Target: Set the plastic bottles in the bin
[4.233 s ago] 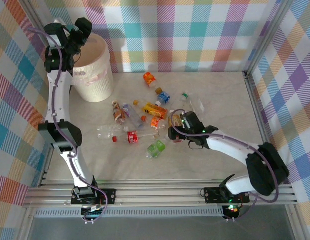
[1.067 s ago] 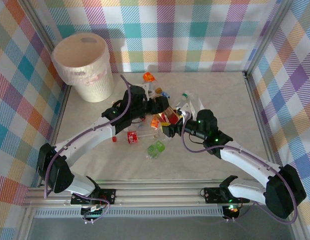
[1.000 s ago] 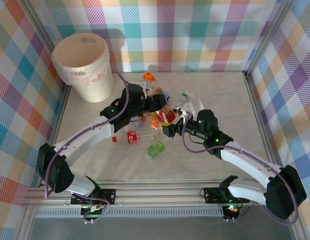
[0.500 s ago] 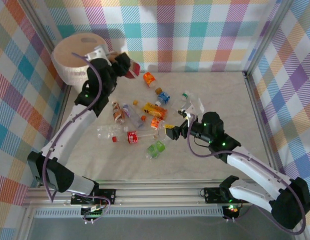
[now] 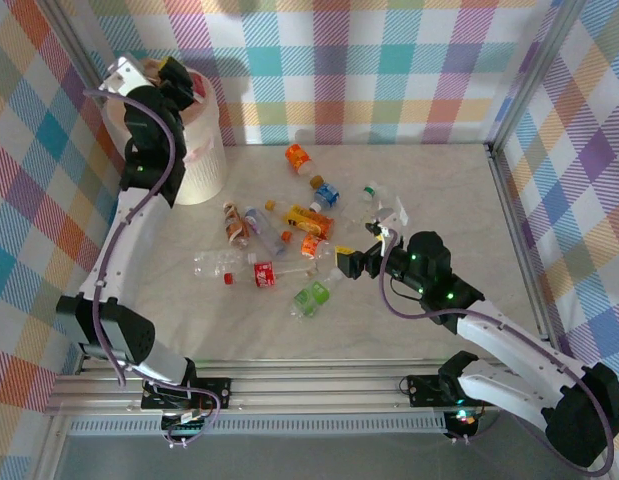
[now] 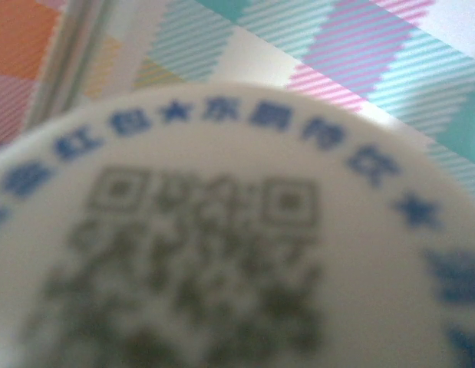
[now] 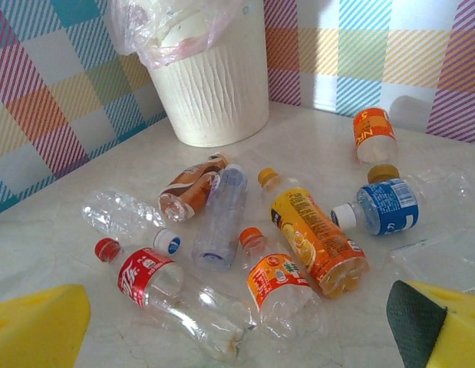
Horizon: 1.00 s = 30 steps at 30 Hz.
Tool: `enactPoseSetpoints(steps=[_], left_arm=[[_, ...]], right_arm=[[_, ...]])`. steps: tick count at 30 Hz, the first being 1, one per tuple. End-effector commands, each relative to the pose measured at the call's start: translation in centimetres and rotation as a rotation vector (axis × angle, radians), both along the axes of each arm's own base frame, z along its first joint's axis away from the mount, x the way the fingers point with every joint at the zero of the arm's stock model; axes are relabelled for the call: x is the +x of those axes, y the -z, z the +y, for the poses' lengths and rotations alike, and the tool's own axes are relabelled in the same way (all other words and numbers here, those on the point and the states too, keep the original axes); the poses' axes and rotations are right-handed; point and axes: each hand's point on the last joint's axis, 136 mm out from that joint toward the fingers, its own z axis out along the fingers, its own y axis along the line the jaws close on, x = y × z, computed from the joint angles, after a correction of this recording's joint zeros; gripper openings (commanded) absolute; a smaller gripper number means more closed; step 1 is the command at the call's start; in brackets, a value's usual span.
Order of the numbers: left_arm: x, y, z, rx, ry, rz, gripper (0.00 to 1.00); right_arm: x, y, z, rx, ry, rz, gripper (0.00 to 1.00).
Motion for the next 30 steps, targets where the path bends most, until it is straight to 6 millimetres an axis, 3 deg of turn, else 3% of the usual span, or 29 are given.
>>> enactPoseSetpoints(steps=[1, 7, 17, 30], left_arm=[[0.4, -1.5, 4.0, 0.022, -0.140, -0.054, 0.46], [3.5, 0.1, 7.7, -0.008, -0.219, 0.000, 0.45], [8.2, 6.7, 11.9, -0.072, -0.384, 0.142, 0.46], [9.4, 11.6, 15.1, -0.009, -0.597, 0.409, 0.50]], right_arm=[[-0.2, -1.3, -0.3, 0.027, 0.018, -0.016, 1.00], [0.2, -1.2, -0.7, 0.018, 0.051, -0.015, 1.00], [1.2, -1.1, -1.1, 0.015, 0.110, 0.022, 1.00], [0.9, -2.4, -3.4, -0.011, 0.199, -0.004, 1.00]])
